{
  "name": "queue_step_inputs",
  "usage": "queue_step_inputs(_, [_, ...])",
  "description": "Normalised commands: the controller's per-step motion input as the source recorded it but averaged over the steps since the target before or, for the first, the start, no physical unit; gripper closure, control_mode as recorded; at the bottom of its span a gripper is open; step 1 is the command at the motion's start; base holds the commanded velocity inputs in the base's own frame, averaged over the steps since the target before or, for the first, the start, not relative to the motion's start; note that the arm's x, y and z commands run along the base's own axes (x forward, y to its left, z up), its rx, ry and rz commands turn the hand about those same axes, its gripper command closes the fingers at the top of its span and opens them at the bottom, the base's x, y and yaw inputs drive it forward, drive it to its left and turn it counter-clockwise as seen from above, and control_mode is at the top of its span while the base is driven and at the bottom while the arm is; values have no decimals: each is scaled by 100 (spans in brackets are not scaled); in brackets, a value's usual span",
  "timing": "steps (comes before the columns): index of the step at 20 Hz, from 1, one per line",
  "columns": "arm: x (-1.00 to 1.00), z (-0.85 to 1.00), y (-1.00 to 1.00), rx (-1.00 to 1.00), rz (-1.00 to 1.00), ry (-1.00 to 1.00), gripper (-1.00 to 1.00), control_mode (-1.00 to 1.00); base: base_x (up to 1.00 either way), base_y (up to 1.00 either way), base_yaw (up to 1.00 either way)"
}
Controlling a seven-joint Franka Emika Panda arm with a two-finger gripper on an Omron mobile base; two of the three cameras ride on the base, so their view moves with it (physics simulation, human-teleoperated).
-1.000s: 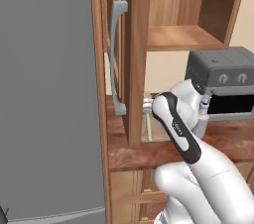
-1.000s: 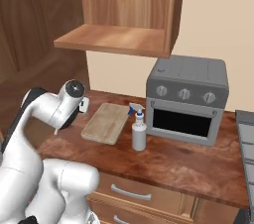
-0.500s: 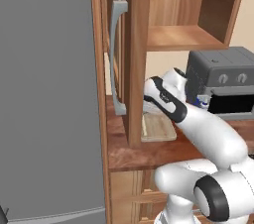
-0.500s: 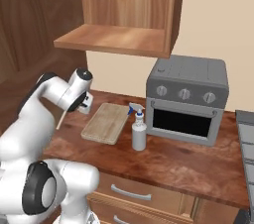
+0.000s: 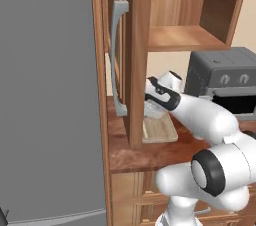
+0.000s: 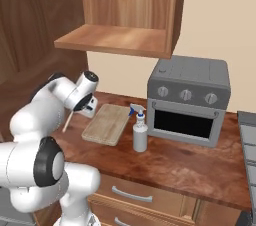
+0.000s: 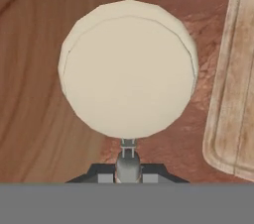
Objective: Grab the spray bottle from the cabinet, then place it next to the cutting board for sanitizing. Then grab the dish brush from the countertop next to the sink and place it next to the cutting board.
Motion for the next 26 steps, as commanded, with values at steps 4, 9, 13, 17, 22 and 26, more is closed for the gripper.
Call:
queue_step_inputs(4, [22,-49,0,-1,2,2,100,-100,0,0,0])
queue_step_inputs(9, [24,-38,0,-1,1,0,100,-100,0,0,0])
queue_step_inputs(13, [33,-35,6,-3,0,0,100,-100,0,0,0])
queue_step_inputs(17, [38,-29,18,-2,0,3,100,-100,0,0,0])
queue_step_inputs(22, [33,-28,17,-3,0,1,100,-100,0,0,0])
queue_step_inputs(26, [28,-29,6,-1,0,2,100,-100,0,0,0])
